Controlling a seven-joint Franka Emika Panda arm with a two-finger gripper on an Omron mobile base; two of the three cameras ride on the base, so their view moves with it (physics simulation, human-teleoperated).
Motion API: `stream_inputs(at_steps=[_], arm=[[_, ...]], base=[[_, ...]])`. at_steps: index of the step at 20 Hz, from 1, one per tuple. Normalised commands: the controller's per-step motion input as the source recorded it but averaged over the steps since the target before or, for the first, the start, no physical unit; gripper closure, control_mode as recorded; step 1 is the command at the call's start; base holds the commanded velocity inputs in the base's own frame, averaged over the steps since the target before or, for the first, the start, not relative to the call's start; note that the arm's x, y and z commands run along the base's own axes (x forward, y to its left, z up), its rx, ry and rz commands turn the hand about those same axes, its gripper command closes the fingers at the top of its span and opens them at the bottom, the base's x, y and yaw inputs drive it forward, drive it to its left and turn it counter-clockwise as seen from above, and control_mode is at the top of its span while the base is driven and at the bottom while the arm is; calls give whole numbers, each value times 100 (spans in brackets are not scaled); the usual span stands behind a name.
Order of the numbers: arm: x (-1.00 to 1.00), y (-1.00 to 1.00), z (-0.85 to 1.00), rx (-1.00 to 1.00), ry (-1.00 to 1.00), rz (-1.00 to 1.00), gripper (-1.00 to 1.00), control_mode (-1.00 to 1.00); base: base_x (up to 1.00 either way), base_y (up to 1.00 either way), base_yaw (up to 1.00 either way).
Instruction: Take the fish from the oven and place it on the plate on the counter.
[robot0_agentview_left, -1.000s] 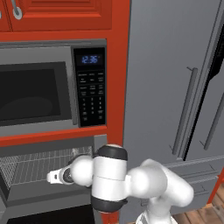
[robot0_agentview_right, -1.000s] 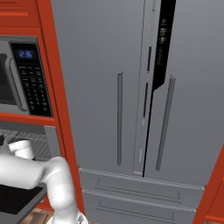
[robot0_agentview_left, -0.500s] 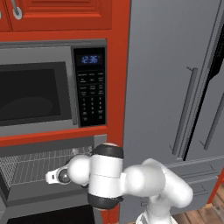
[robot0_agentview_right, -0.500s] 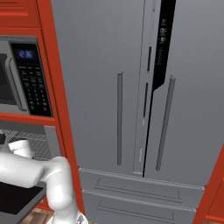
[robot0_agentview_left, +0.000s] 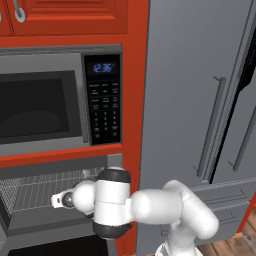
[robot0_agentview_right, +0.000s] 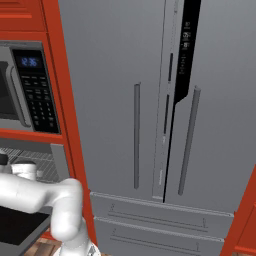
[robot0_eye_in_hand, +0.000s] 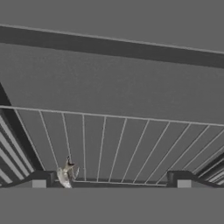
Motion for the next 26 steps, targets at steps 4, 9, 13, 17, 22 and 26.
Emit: stream_inputs(at_steps=[4, 9, 13, 17, 22, 26], arm=[[26, 5, -39, -4, 0, 0, -100, -100], [17, 3, -43, -3, 0, 0, -100, -100], [17, 13, -31, -2, 0, 0, -100, -100], [26, 17, -19, -2, 0, 0, -100, -100], [28, 16, -15, -1, 0, 0, -100, -100], [28, 17, -14, -1, 0, 0, -100, -100]], base=[[0, 0, 0], [0, 0, 0], [0, 0, 0], [0, 0, 0], [0, 0, 0], [0, 0, 0]])
